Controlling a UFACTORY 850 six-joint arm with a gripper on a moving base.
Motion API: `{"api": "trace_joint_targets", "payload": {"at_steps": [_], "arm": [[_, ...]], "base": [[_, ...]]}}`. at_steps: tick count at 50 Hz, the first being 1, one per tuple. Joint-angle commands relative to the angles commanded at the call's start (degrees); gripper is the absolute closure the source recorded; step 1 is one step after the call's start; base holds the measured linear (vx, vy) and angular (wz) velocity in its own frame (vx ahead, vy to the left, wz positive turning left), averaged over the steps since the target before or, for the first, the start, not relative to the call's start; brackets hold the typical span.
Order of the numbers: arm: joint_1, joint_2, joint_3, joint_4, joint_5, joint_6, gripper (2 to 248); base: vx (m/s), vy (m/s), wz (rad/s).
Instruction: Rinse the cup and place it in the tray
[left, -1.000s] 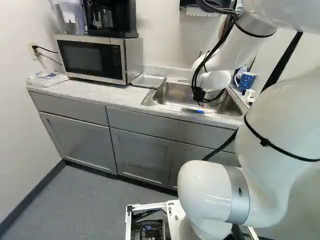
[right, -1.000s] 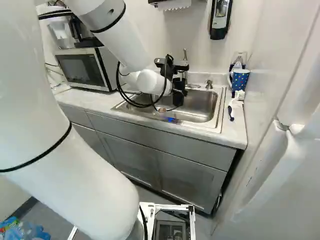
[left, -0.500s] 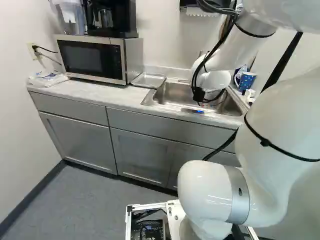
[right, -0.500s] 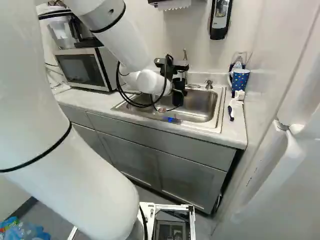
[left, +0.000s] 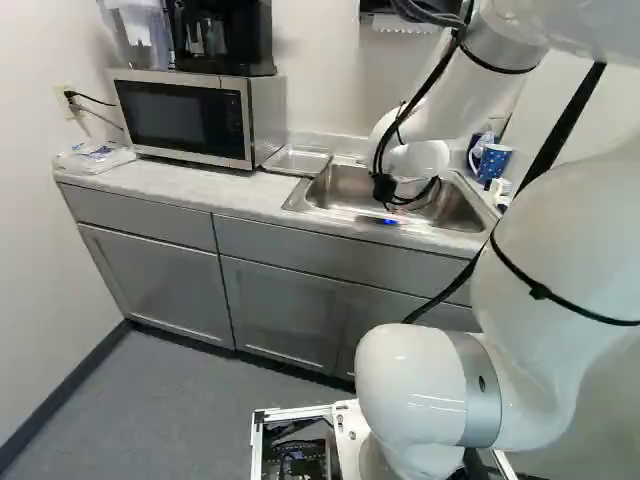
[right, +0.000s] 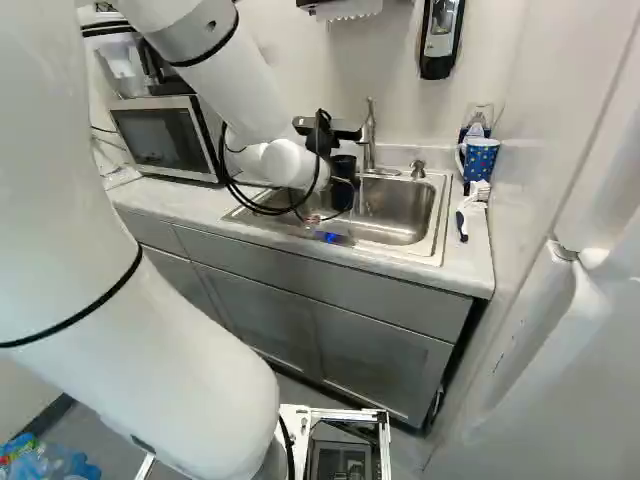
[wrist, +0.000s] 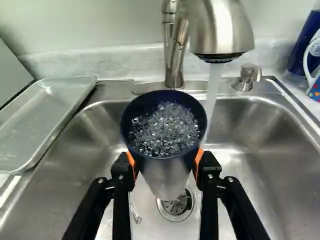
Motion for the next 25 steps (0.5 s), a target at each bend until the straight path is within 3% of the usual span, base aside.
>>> {"api": "trace_joint_targets", "payload": {"at_steps": [25], "arm": [[4.78,0.99,0.95,0.0,0.0,0.0,126]], "base": [[0.0,0.0,0.0]]}}
